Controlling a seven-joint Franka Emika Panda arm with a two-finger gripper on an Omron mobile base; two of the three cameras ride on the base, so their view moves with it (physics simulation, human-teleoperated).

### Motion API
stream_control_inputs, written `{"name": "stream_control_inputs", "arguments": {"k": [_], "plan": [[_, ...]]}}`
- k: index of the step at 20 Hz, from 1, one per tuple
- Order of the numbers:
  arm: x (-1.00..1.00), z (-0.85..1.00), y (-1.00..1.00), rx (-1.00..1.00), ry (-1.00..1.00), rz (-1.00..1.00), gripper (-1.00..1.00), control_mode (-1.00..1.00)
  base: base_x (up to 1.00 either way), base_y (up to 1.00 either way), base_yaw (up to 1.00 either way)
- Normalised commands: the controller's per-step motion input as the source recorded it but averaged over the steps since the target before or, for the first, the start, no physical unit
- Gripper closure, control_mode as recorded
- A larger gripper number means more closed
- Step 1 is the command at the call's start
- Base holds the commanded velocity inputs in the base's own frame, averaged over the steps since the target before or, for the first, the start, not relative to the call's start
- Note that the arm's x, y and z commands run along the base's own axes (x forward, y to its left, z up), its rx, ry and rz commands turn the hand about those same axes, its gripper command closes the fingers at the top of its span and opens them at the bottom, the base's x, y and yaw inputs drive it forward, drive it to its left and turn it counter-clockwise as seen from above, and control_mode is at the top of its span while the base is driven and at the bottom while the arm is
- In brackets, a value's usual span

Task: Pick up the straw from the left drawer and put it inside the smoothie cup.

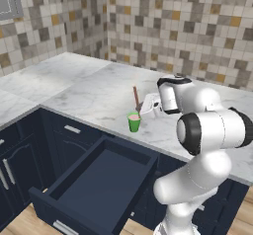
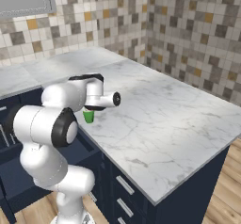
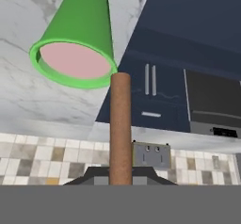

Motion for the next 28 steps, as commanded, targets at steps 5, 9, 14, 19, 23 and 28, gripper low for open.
{"name": "stream_control_inputs", "arguments": {"k": [5, 9, 14, 19, 23, 28], "plan": [[0.13, -0.13, 0.00, 0.00, 0.00, 0.00, 1.00, -1.00, 0.00, 0.00, 0.00], [0.21, -0.03, 0.00, 0.00, 0.00, 0.00, 1.00, -1.00, 0.00, 0.00, 0.00], [0.18, 0.00, 0.00, 0.00, 0.00, 0.00, 1.00, -1.00, 0.00, 0.00, 0.00], [0.13, 0.00, 0.02, 0.00, 0.00, -0.04, 1.00, -1.00, 0.00, 0.00, 0.00], [0.10, 0.00, 0.09, 0.00, 0.03, -0.07, 1.00, -1.00, 0.00, 0.00, 0.00], [0.01, 0.00, 0.17, 0.00, 0.03, -0.07, 1.00, -1.00, 0.00, 0.00, 0.00]]}}
